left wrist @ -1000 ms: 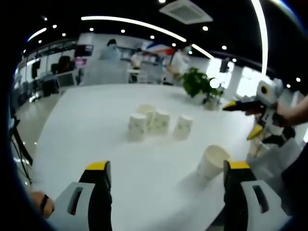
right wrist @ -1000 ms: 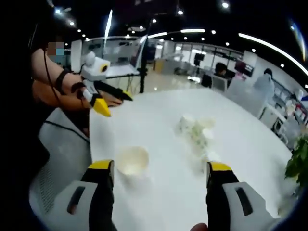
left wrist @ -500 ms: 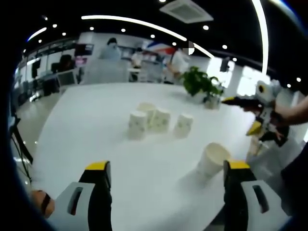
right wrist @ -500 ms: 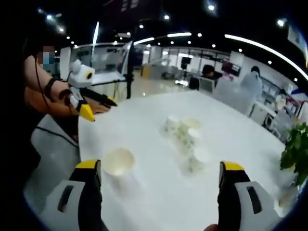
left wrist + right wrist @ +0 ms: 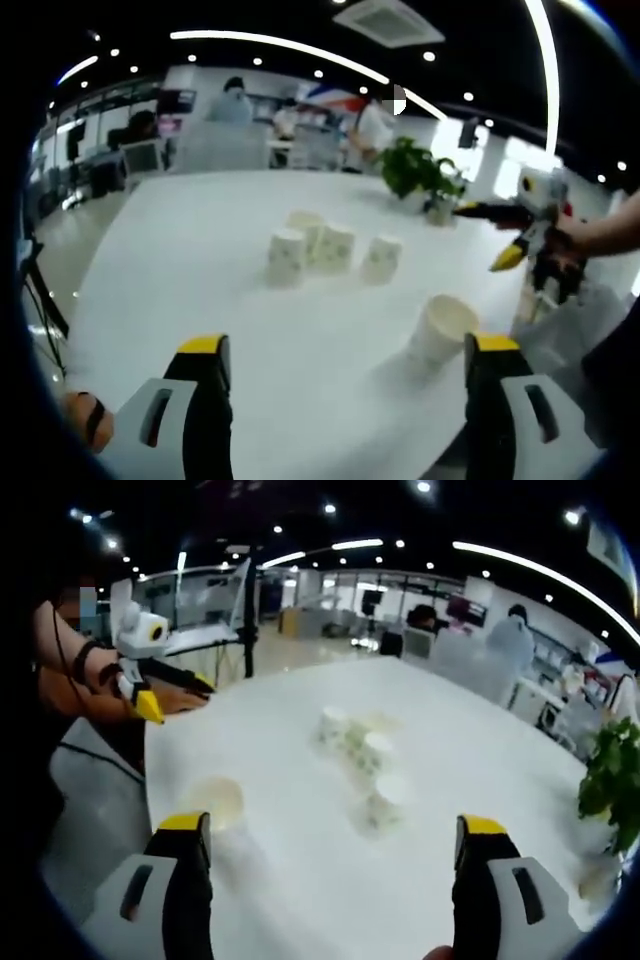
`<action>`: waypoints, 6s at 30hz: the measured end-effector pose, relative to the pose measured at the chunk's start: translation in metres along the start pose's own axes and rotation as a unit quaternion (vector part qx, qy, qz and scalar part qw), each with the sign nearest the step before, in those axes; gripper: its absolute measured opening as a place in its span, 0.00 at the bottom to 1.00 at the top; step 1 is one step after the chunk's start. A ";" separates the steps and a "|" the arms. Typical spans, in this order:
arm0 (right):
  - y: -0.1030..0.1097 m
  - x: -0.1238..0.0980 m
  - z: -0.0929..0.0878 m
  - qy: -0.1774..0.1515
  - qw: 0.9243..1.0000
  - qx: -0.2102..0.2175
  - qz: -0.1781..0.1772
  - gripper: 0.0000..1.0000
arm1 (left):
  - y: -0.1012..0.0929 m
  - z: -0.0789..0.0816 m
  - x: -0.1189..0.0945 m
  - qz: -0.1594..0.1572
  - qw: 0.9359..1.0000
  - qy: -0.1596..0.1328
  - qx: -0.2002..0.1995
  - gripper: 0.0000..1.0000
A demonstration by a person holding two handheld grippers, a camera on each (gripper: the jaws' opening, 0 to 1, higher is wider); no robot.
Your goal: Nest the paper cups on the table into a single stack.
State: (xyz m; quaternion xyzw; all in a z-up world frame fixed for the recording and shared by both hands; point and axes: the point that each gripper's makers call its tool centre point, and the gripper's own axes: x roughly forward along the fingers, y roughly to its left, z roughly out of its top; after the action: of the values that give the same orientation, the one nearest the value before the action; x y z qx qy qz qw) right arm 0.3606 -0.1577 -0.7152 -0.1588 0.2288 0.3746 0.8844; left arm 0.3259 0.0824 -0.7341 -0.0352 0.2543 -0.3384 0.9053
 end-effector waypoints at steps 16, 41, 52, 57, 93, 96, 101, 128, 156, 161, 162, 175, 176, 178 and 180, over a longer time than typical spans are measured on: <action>-0.026 0.028 -0.003 0.010 1.000 0.000 -0.014 0.98 | 0.001 -0.004 0.002 -0.001 1.000 0.006 -0.003 0.97; -0.042 0.073 -0.016 0.033 0.999 0.002 0.003 0.85 | 0.002 -0.011 -0.006 0.011 1.000 0.011 -0.015 0.97; -0.051 0.086 -0.019 0.039 0.999 0.022 0.000 0.85 | 0.002 -0.017 -0.007 0.012 1.000 0.016 -0.016 0.97; -0.054 0.093 -0.022 0.042 0.999 0.025 0.003 0.84 | 0.002 -0.018 -0.008 0.012 1.000 0.017 -0.019 0.97; -0.066 0.112 -0.024 0.045 0.998 0.037 0.020 0.51 | 0.002 -0.025 -0.009 0.014 0.999 0.029 -0.020 0.97; -0.065 0.114 -0.023 0.047 0.998 0.038 0.024 0.49 | 0.003 -0.025 -0.010 0.016 0.999 0.028 -0.020 0.97; -0.063 0.116 -0.023 0.049 0.998 0.035 0.035 0.44 | 0.000 -0.027 -0.010 0.014 0.999 0.032 -0.018 0.97; -0.055 0.105 -0.024 0.054 0.997 0.025 0.039 0.33 | 0.003 -0.022 -0.011 0.016 0.999 0.028 -0.008 0.97; -0.048 0.064 -0.015 0.034 0.998 0.045 0.023 0.33 | -0.008 -0.003 -0.006 0.003 1.000 0.006 0.001 0.96; -0.049 0.056 -0.006 0.021 0.998 0.049 0.021 0.33 | -0.012 0.000 -0.004 -0.001 1.000 0.005 0.003 0.96; -0.048 0.054 -0.003 0.017 0.998 0.050 0.021 0.33 | -0.013 0.000 -0.004 -0.003 1.000 0.005 0.002 0.96; -0.038 0.029 0.032 -0.028 0.998 0.045 0.019 0.33 | -0.017 0.007 -0.002 -0.013 1.000 -0.001 0.011 0.96; -0.037 0.026 0.034 -0.031 0.998 0.045 0.017 0.33 | -0.017 0.007 -0.002 -0.013 1.000 -0.002 0.010 0.96; -0.035 0.023 0.036 -0.034 0.998 0.046 0.017 0.33 | -0.017 0.007 -0.002 -0.014 1.000 -0.002 0.008 0.96; -0.031 0.019 0.038 -0.038 0.998 0.048 0.016 0.33 | -0.018 0.007 -0.001 -0.016 1.000 -0.003 0.008 0.96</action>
State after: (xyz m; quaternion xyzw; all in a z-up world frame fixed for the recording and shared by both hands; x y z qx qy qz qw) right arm 0.4061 -0.1502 -0.6897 -0.0983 0.2151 0.3835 0.8928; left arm 0.3180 0.0685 -0.7228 -0.0329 0.2480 -0.3543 0.9010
